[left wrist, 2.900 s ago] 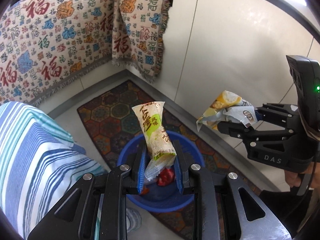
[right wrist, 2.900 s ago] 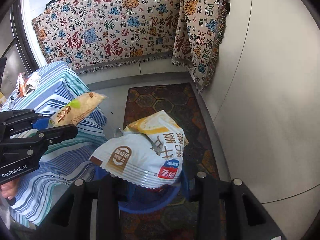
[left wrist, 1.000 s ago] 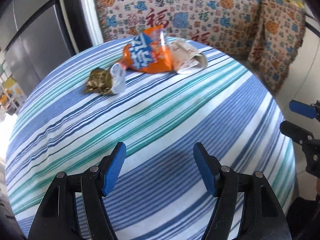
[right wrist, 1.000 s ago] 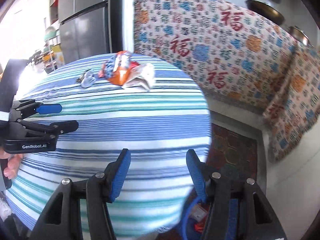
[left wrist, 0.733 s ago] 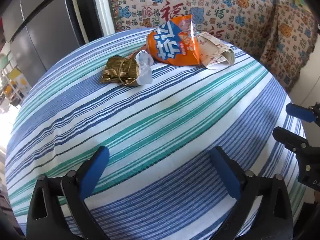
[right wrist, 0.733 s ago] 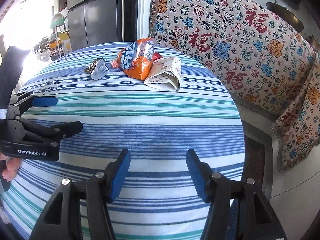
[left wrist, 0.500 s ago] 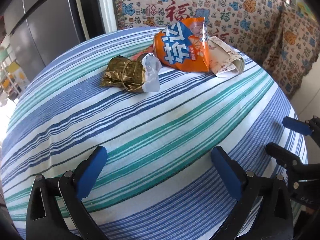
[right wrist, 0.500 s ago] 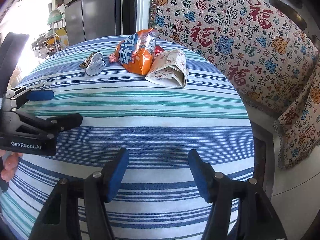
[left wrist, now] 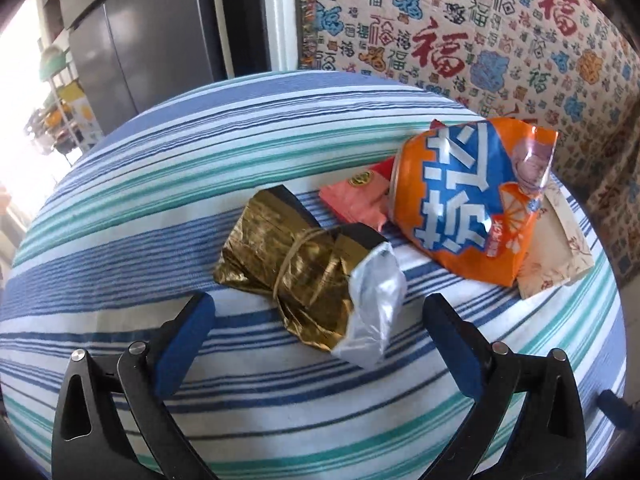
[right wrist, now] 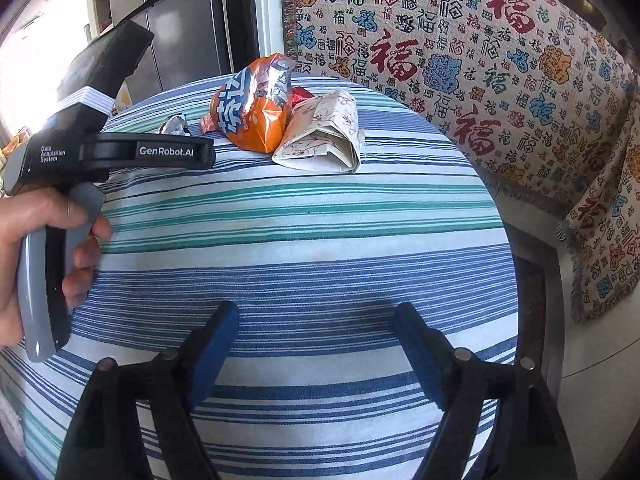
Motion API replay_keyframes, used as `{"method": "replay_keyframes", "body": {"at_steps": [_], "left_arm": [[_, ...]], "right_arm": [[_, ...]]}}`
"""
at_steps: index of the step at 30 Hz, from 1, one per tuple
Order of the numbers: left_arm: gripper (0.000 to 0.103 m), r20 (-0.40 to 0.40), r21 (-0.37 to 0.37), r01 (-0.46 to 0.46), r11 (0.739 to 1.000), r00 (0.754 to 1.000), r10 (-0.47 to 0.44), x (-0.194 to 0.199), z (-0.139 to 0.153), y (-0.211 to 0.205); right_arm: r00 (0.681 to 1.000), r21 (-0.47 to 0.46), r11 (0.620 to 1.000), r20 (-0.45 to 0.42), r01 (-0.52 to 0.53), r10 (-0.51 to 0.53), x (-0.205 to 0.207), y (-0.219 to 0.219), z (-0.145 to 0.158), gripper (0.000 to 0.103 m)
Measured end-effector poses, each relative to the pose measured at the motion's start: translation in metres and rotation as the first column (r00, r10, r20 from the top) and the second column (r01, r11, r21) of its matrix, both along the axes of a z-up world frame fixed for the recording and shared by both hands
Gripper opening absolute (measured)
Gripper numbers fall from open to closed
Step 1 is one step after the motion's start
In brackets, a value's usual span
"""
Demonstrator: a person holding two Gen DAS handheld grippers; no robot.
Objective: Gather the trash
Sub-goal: 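Lower the left tool toward the gold-foil item while the right tool approaches the floral paper box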
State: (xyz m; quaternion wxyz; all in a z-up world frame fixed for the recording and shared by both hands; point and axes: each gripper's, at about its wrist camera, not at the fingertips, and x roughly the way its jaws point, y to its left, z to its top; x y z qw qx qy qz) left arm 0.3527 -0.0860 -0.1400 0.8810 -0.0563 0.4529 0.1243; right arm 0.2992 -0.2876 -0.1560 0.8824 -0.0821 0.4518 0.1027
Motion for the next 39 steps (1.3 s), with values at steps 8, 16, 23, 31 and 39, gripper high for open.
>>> {"method": "replay_keyframes", "body": {"at_steps": [8,16,23,31,39], "left_arm": [[0.084,0.022,0.026,0.168,0.985,0.985,-0.169,-0.025,0.005,0.018],[0.087,0.018,0.014,0.255,0.967,0.967,-0.255,-0.049,0.006,0.04],[0.089,0.017,0.007,0.271,0.963,0.962,-0.271,-0.047,0.006,0.039],[0.101,0.001,0.002,0.3,0.954,0.954,-0.3,-0.049,0.004,0.035],[0.101,0.0,-0.021,0.319,0.947,0.948,-0.32,-0.046,0.006,0.016]], "right_arm": [[0.999,0.01,0.999,0.001,0.053,-0.053,0.046,0.006,-0.006,0.085],[0.998,0.021,0.999,0.021,0.05,-0.051,0.096,0.037,-0.012,0.086],[0.995,0.061,0.994,0.047,0.089,-0.092,0.111,0.037,-0.009,0.067],[0.993,0.04,0.993,0.04,0.11,-0.111,0.087,0.024,-0.008,0.066],[0.991,-0.031,0.991,0.036,0.13,-0.128,0.038,0.018,-0.008,0.067]]}}
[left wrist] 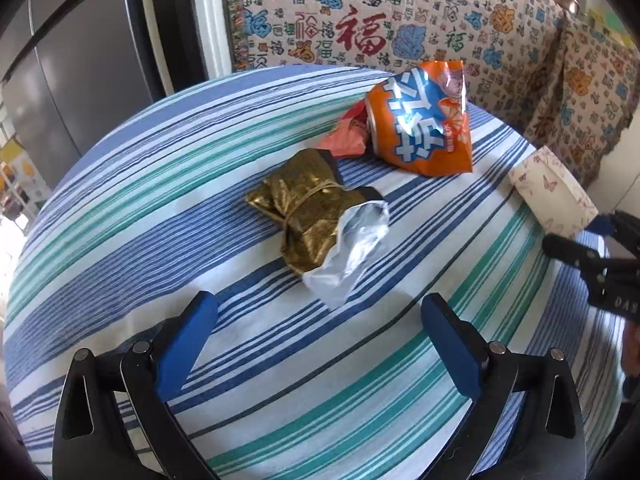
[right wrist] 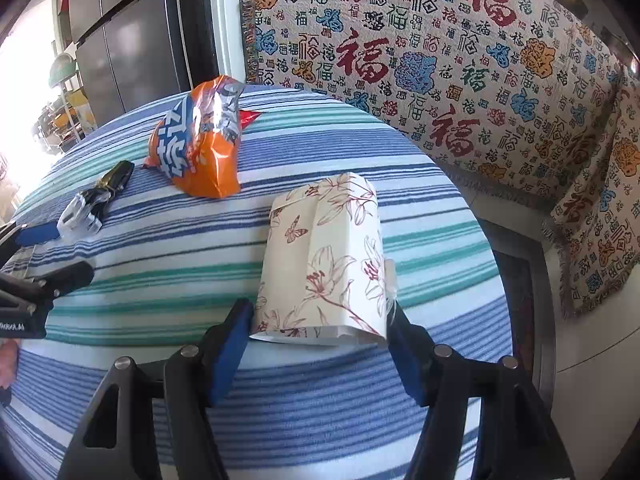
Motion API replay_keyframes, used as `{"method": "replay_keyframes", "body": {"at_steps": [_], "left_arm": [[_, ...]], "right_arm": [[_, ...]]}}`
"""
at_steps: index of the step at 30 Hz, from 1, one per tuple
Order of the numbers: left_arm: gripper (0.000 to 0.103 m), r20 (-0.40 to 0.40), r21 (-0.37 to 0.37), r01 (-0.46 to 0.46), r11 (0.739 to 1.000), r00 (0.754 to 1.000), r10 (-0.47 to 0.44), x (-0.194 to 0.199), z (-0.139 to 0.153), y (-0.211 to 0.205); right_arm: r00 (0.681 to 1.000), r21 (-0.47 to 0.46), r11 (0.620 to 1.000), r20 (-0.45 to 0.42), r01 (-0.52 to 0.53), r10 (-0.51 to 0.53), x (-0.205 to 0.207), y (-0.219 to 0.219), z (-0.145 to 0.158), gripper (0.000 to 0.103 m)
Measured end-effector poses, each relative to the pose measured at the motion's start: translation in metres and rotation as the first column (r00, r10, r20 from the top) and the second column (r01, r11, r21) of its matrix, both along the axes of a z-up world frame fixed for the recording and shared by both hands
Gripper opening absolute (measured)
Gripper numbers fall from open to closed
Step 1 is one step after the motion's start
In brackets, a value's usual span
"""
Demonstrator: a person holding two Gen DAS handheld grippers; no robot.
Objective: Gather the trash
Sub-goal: 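Lower the left tool toward the gold-foil item while the right tool approaches the floral paper box, then grasp the gold-foil item with the left tool while the right tool grasps the floral paper box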
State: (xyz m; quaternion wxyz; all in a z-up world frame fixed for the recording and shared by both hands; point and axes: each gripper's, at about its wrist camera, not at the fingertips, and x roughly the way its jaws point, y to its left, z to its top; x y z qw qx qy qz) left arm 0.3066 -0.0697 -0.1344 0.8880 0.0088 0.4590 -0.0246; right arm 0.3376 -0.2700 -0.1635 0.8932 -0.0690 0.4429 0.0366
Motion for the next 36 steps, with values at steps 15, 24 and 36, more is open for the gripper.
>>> {"method": "replay_keyframes", "body": {"at_steps": [15,24,36], "left_arm": [[0.046,0.046,0.031,0.0,1.0,0.999,-0.001,-0.018,0.014,0.001],[0.058,0.039,-0.001,-0.021,1.0,0.999,0.021,-0.097,0.008,0.021],[0.103,0.003,0.018,-0.03,0.999,1.0,0.03,-0.077,-0.002,0.02]], "right_arm": [[0.998,0.004,0.999,0.016,-0.053,0.052,-0.04,0.001,0.001,0.067],[0.99,-0.007,0.991,0.043,-0.136,0.136,-0.084,0.023,0.0,0.07],[0.997,0.044,0.996,0.012,-0.078,0.077,-0.068,0.02,-0.005,0.092]]}}
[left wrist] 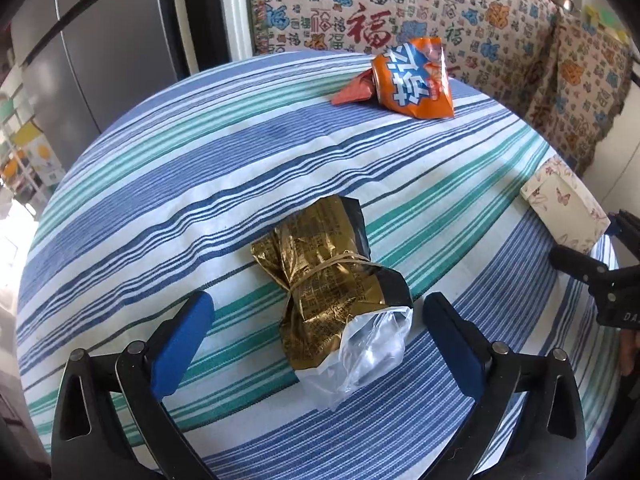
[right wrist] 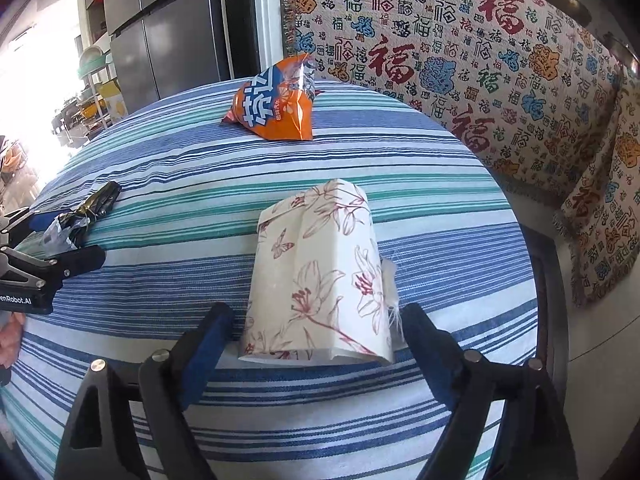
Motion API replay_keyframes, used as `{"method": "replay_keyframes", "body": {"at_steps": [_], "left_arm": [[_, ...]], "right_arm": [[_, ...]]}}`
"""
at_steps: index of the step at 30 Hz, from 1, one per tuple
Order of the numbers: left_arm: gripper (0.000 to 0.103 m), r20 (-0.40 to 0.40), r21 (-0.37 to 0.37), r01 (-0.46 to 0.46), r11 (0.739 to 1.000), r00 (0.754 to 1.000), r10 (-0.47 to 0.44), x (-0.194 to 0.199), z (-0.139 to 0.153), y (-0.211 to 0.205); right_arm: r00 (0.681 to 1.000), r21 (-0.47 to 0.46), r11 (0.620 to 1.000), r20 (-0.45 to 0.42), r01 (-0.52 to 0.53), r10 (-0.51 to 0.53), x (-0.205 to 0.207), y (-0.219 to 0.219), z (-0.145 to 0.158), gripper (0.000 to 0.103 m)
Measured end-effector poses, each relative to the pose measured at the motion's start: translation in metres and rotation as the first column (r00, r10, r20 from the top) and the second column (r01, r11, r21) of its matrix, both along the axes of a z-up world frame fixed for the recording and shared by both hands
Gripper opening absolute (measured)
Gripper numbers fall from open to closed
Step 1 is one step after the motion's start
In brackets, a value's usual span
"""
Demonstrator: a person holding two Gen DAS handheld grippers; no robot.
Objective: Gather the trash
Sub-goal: 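Grasp the gold-foil item with the left tool while the right tool grasps the floral paper box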
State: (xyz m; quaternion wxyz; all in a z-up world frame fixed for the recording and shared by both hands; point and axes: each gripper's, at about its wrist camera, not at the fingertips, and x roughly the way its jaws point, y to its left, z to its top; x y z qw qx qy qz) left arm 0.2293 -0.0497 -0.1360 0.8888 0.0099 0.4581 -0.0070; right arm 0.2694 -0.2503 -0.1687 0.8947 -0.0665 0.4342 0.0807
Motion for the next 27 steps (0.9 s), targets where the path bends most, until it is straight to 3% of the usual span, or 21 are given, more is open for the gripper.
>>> {"method": "replay_keyframes", "body": {"at_steps": [5,15,18,19,20,22,24,27], "left_arm": [[0.103,0.001,0.001,0.0,1.0,1.0,0.0,-0.001,0.0,0.0],[0.103,-0.001,0.002,0.002,1.0,1.0,-0.002,0.0,0.0,0.001],[0.103,-0.006,0.002,0.012,1.0,1.0,-0.012,0.002,0.0,0.002],[0.102,-0.002,-0.001,0.014,1.0,1.0,-0.014,0.002,0.001,0.002],[0.099,0.012,-0.004,0.015,1.0,1.0,-0.015,0.0,0.002,0.002],[0.06,0.049,-0.017,0.028,0.999,0.998,-0.027,-0.003,0.007,0.002],[0.046,0.062,-0.036,0.041,0.999,0.997,-0.038,-0.004,0.009,0.004],[0.043,0.082,-0.066,0.05,0.997,0.996,-0.045,-0.006,0.012,0.005]], "right_arm": [[1.0,-0.003,1.0,-0.013,0.0,0.0,0.006,0.002,-0.001,0.098],[1.0,-0.005,1.0,-0.016,-0.001,0.001,0.006,0.003,0.0,0.098],[1.0,-0.009,1.0,-0.016,0.001,-0.001,0.006,0.002,0.0,0.092],[1.0,-0.004,1.0,0.004,0.002,-0.002,0.005,0.002,0.003,0.073],[1.0,-0.004,1.0,0.004,0.002,-0.002,0.005,0.002,0.003,0.064],[1.0,0.0,1.0,-0.005,0.005,-0.005,0.006,0.001,0.005,0.063],[1.0,0.003,1.0,-0.003,0.009,-0.009,0.004,0.0,0.005,0.062],[1.0,0.011,1.0,-0.006,0.016,-0.016,0.002,-0.002,0.006,0.061]]}}
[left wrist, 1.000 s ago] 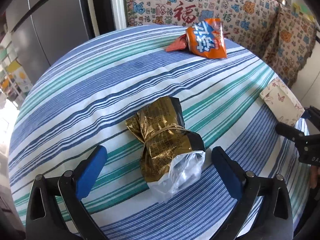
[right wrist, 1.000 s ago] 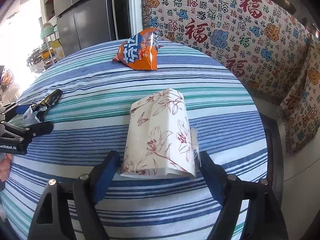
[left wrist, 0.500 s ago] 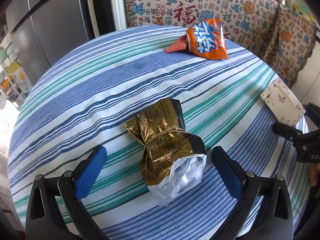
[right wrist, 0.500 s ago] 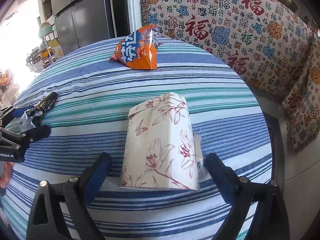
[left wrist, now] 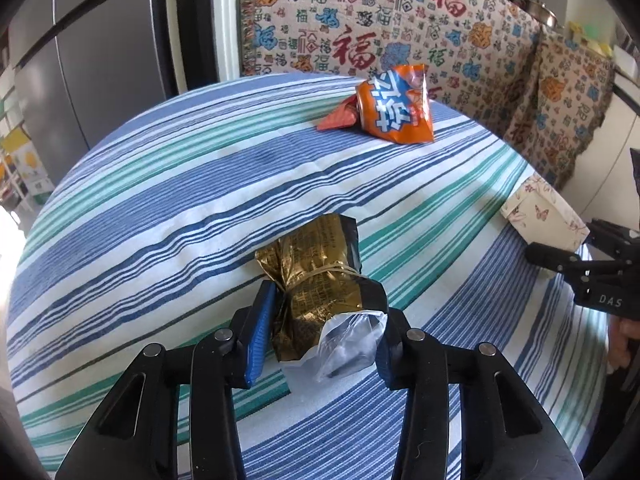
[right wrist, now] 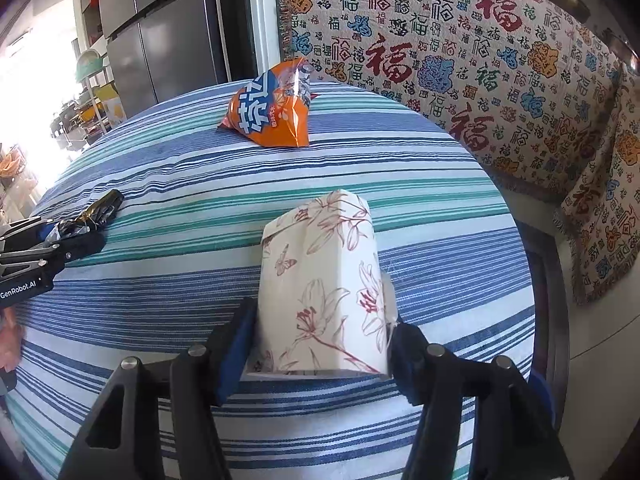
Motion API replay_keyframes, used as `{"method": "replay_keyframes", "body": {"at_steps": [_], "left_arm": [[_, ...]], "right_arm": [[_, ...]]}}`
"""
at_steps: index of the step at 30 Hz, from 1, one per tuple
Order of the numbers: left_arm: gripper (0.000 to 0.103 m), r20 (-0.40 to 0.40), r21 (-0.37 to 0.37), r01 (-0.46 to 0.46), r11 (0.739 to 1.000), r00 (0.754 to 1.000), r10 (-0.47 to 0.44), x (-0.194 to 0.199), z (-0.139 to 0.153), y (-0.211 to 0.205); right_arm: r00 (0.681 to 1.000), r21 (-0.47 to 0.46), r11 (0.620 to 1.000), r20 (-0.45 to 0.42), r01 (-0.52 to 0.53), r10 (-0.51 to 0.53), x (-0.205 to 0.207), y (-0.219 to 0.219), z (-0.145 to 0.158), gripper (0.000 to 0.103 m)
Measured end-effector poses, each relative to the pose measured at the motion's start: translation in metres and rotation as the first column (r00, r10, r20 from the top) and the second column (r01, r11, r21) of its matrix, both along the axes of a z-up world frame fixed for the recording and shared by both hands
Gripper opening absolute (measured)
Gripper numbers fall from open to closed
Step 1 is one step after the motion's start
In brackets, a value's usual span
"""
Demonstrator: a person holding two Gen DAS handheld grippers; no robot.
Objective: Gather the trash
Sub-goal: 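Grasp the gold-foil item with the left tool while the right tool grasps the floral paper box, then carry the gold-foil item and paper box to the wastebasket and open both tools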
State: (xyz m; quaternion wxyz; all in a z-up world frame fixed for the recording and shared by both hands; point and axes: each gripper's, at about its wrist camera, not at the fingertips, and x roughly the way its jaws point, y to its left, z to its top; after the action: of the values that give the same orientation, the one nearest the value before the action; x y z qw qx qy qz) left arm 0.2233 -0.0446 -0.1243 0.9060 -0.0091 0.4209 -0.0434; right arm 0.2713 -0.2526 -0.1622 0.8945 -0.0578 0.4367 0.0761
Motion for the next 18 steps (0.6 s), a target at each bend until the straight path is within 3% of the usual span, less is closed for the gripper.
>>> {"method": "replay_keyframes", "body": {"at_steps": [5,18], "left_arm": [[0.042,0.049,0.012,0.027,1.0,0.998,-0.027,-0.007,0.006,-0.013],[0.042,0.031,-0.027,0.149,0.988,0.988,-0.148,-0.011,0.009,-0.083]], "right_arm": [[1.0,0.0,1.0,0.003,0.004,-0.004,-0.007,-0.006,0.003,0.06],[0.998,0.02,0.998,0.029,0.061,-0.062,-0.044,-0.056,0.027,0.06]]}}
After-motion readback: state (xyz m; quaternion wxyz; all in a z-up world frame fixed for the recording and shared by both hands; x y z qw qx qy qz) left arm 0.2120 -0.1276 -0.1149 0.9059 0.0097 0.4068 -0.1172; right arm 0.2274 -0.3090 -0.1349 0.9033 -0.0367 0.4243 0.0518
